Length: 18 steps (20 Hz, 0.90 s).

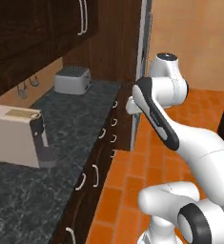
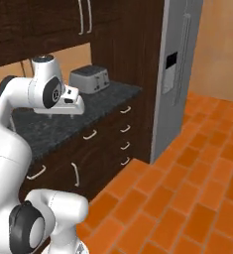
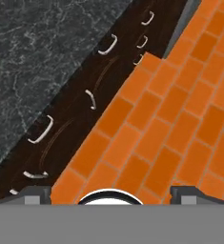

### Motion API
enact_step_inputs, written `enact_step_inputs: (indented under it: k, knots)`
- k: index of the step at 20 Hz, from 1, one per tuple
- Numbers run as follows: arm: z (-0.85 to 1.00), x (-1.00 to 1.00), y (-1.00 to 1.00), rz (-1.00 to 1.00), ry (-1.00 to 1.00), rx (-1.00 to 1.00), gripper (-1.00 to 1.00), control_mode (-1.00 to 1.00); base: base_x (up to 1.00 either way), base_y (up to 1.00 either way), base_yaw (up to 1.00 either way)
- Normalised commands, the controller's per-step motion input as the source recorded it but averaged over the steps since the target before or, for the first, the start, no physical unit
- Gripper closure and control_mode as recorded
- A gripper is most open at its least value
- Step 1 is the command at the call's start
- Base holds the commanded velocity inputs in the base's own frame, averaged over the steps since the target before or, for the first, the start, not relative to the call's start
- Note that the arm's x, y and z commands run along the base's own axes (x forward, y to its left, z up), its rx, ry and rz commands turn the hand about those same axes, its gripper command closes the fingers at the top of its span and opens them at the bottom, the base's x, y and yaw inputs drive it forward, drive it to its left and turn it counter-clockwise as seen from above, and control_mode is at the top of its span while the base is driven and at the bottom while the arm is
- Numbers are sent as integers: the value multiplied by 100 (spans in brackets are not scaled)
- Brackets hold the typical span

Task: Navigate to the toaster oven.

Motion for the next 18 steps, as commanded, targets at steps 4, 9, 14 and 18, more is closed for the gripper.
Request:
enact_step_inputs:
  k: [4, 9, 14, 18]
  knots:
    - [0, 0, 0, 0, 0, 0, -100, 100, 47, 0, -75]
    - [0, 0, 0, 0, 0, 0, -100, 100, 60, 0, -70]
    - [0, 0, 0, 0, 0, 0, -100, 100, 68, 0, -68]
    - [0, 0, 0, 0, 0, 0, -100, 100, 74, 0, -67]
